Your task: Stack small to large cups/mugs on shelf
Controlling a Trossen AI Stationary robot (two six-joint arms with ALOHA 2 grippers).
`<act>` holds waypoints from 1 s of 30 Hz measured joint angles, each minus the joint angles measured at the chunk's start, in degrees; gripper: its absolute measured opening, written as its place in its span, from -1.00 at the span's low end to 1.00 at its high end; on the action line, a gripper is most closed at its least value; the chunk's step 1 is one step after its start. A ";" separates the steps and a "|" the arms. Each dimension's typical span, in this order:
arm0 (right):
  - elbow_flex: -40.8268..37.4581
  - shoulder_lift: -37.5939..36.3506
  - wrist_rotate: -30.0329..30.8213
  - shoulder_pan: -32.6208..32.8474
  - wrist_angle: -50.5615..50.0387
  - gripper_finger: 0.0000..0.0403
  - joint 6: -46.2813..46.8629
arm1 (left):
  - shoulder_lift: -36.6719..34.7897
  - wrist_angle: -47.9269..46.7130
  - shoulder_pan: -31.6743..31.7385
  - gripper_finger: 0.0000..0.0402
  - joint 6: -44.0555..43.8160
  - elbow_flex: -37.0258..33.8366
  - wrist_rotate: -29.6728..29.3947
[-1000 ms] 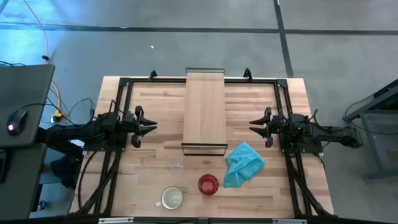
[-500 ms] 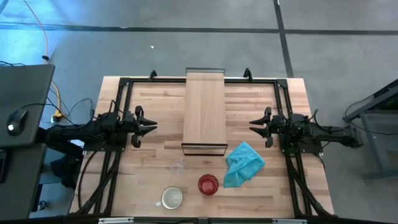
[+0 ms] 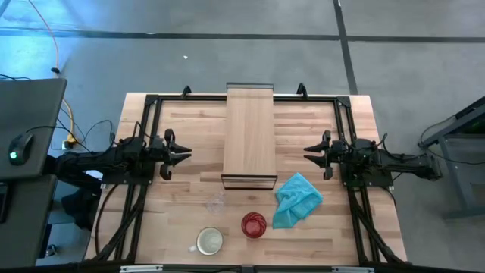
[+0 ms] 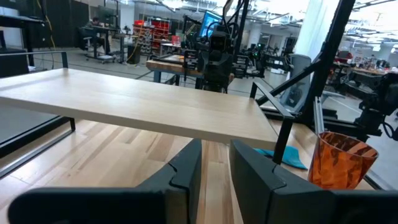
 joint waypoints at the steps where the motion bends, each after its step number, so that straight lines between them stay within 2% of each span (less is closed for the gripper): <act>1: 0.01 0.00 0.01 0.00 0.00 -0.42 0.00 | 0.00 0.00 0.00 -0.63 0.01 0.00 0.00; 3: 0.01 -0.01 0.00 -0.01 0.00 -0.42 -0.01 | 0.00 0.24 0.00 -0.63 1.85 0.00 -0.18; 7: 0.00 0.00 0.00 -0.01 0.00 -0.42 0.01 | -0.02 2.09 0.00 -0.63 10.91 0.02 -0.60; 9: -0.01 0.01 0.01 0.01 0.00 -0.42 0.01 | -0.02 1.81 0.00 -0.63 12.16 0.01 -0.62; 18: 0.01 0.01 0.16 -0.01 0.06 -0.42 0.01 | -0.02 2.21 0.00 -0.63 11.83 0.02 -0.61; 21: 0.01 -0.01 0.16 0.00 0.18 -0.42 0.29 | -0.02 3.57 0.00 -0.63 7.16 0.02 1.14; 30: -0.01 0.01 0.21 -0.01 1.08 -0.42 9.47 | -0.02 12.89 0.00 -0.63 2.57 0.02 3.48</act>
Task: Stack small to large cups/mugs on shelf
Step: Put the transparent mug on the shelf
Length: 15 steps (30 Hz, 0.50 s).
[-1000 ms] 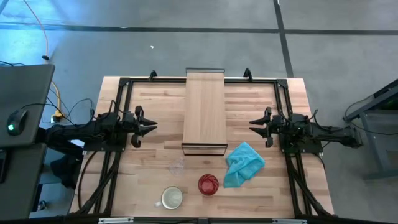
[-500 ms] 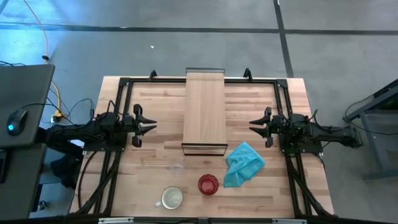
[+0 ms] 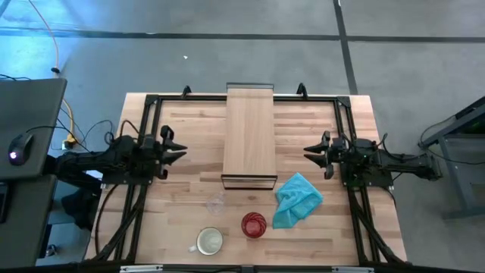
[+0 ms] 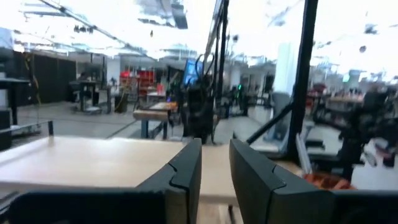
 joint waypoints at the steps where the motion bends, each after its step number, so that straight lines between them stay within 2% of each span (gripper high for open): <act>1: 0.00 0.00 -0.01 0.01 0.17 -0.42 0.01 | 0.00 0.42 0.00 -0.63 -0.88 0.00 -0.01; 7: 0.00 0.00 -0.09 -0.01 -0.84 -0.42 2.00 | 0.00 0.36 0.00 -0.63 -9.48 0.00 0.22; 12: 0.00 -0.01 -0.22 0.00 -0.88 -0.42 1.22 | 0.00 -0.68 0.00 -0.63 -10.62 0.00 0.51; 15: 0.00 -0.02 -0.24 0.00 -0.91 -0.42 1.08 | 0.00 -1.91 0.00 -0.63 -14.32 0.00 1.79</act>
